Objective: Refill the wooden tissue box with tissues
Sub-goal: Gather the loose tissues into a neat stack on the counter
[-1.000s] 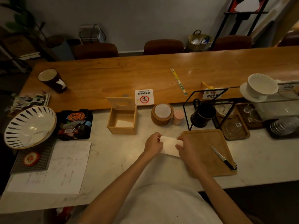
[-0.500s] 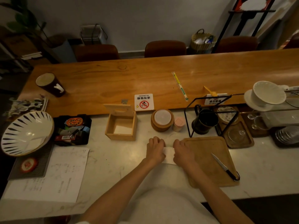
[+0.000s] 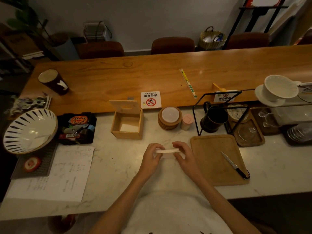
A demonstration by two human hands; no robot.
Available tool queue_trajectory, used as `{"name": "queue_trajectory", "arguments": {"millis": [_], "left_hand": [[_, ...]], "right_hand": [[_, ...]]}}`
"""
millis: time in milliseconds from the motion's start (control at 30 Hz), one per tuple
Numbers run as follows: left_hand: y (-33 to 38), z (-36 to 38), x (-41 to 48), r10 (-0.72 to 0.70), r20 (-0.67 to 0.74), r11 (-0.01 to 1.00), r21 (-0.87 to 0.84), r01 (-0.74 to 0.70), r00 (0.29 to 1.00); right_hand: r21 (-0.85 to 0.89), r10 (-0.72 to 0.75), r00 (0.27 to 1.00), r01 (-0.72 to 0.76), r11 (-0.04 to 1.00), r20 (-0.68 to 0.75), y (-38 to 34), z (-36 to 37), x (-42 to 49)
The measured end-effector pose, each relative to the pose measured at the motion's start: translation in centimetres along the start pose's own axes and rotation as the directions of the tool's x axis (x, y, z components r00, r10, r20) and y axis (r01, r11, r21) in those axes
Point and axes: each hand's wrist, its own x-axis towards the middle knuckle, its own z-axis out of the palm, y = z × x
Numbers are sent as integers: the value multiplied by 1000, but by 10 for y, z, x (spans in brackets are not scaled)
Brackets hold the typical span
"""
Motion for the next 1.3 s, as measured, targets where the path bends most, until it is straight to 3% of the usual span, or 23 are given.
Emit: {"name": "queue_trajectory", "arguments": {"millis": [100,167,667,933,1300], "left_hand": [[-13,2,-9,-92,-13,993,-75,91,996],[-15,4,-11,-103,-46,988,-119,97,994],[-19,18,-14,-146,-7,979,-146,143,989],[-17,9,-14,-104,-107,984,-157,86,989],[-20,0,-14,-97,-44,982,-167,89,994]], "right_hand": [[203,181,981,-164,965,-68,3,7,-4],[255,226,970,-197,947,-92,5,9,-6],[261,244,970,-239,935,16,4,27,-7],[97,131,987,-122,988,-92,15,22,-8],[-105,1,998,-8,994,-66,21,16,-4]]}}
